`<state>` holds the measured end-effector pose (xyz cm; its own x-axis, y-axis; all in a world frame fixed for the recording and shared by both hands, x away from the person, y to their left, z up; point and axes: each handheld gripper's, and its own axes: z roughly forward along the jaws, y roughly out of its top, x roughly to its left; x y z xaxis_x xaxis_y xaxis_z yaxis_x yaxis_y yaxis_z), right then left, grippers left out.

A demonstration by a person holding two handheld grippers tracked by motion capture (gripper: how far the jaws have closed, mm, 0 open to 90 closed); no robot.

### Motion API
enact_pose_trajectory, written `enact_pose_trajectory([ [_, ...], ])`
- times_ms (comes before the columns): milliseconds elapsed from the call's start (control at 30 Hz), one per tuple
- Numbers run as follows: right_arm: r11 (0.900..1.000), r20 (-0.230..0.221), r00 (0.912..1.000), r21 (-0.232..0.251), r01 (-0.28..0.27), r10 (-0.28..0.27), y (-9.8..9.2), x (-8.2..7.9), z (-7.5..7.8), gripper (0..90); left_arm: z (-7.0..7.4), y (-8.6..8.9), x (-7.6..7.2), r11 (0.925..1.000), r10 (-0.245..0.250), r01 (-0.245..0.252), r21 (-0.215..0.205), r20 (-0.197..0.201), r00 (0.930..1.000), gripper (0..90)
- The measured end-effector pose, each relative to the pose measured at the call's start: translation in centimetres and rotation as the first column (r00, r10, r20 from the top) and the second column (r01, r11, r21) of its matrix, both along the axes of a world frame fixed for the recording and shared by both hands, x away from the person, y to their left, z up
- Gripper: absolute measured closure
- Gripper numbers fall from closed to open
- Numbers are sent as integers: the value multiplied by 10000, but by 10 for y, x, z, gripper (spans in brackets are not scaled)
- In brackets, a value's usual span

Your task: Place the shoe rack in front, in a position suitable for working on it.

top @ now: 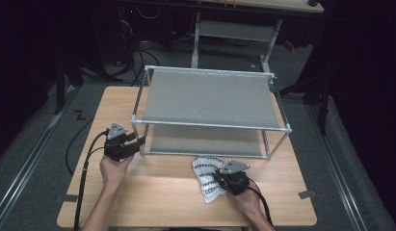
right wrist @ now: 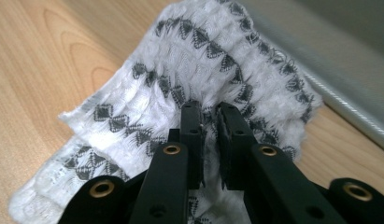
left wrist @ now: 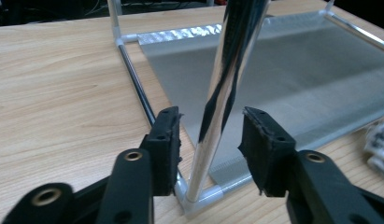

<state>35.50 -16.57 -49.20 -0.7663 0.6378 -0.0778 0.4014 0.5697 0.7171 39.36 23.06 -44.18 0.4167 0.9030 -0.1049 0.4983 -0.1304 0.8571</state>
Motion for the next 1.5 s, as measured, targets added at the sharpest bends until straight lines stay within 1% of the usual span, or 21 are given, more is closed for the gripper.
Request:
enact_pose_trajectory([
  [200, 9971, 200, 9984, 565, 510, -522, -18, 3, 12, 825, 2, 1, 2, 9999, -144, 144, -60, -16, 9999, 659],
  [300, 9933, 379, 9947, 678, 933, -960, -31, 5, 23, 826, 3, 0, 2, 9998, -204, 204, -36, -39, 9998, 699],
  [367, 9850, 486, 9865, 811, 1522, -1564, -45, 11, 33, 826, 2, -2, 1, 9997, -203, 203, 129, -21, 9998, 704],
  [500, 9645, 779, 9631, 799, 2516, -2577, -65, 22, 41, 825, 3, 0, 0, 9996, -269, 270, 116, -66, 9996, 731],
  [633, 9361, 1128, 9294, 562, 3471, -3514, -83, 34, 44, 823, 2, 0, -1, 9994, -318, 319, 162, -51, 9995, 763],
  [667, 9361, 1128, 9294, 562, 3471, -3514, -83, 34, 44, 823, 2, 0, -1, 9994, -324, 325, 138, -60, 9995, 763],
  [700, 9100, 1078, 9039, 770, 4075, -4139, -94, 39, 44, 823, 1, 1, -2, 9993, -354, 355, 131, -109, 9993, 783],
  [767, 8930, 1149, 8856, 698, 4446, -4499, -100, 43, 43, 822, 0, 1, -2, 9992, -382, 383, 106, -102, 9992, 786],
  [800, 8930, 1149, 8856, 698, 4446, -4499, -100, 43, 43, 822, 0, 1, -2, 9992, -382, 383, 106, -102, 9992, 787],
  [833, 8809, 1309, 8716, 363, 4719, -4723, -104, 48, 39, 822, 1, 0, -3, 9990, -424, 425, 133, -111, 9990, 788],
  [933, 8713, 1367, 8622, 161, 4905, -4878, -106, 52, 35, 820, 1, -1, -3, 9987, -488, 489, 146, -119, 9987, 789],
  [967, 8604, 1376, 8523, -15, 5097, -5046, -107, 57, 31, 817, 1, -3, -4, 9983, -562, 564, 125, -118, 9983, 789],
  [1067, 8451, 1265, 8405, -273, 5339, -5268, -107, 64, 23, 801, 0, -5, -4, 9977, -665, 665, 136, -58, 9978, 790],
  [1167, 8368, 1113, 8349, -427, 5458, -5389, -107, 70, 16, 734, 0, -6, -4, 9972, -728, 728, 173, -58, 9973, 790],
  [1200, 8285, 742, 8293, -487, 5578, -5539, -105, 76, 8, 635, 0, -7, -4, 9971, -727, 729, 229, -62, 9973, 791],
  [1233, 8263, 785, 8264, -430, 5616, -5576, -105, 78, 5, 606, 0, -7, -4, 9971, -727, 729, 229, -62, 9973, 791],
  [1267, 8168, 717, 8159, -238, 5764, -5737, -104, 78, 4, 566, 0, -7, -5, 9970, -740, 741, 212, -76, 9972, 791],
  [1300, 8179, 638, 8167, -120, 5753, -5735, -104, 79, 3, 554, 1, -7, -5, 9971, -733, 734, 221, -77, 9973, 792],
  [1367, 8086, 440, 8077, 54, 5884, -5880, -100, 79, 1, 535, 1, -8, -5, 9971, -730, 732, 204, -97, 9973, 792],
  [1433, 8172, 580, 8157, 18, 5764, -5755, -98, 80, 1, 533, 1, -9, -5, 9972, -724, 726, 179, -109, 9973, 792],
  [1500, 8172, 595, 8157, 16, 5763, -5754, -96, 80, 0, 534, 1, -9, -5, 9973, -718, 719, 158, -121, 9973, 792],
])
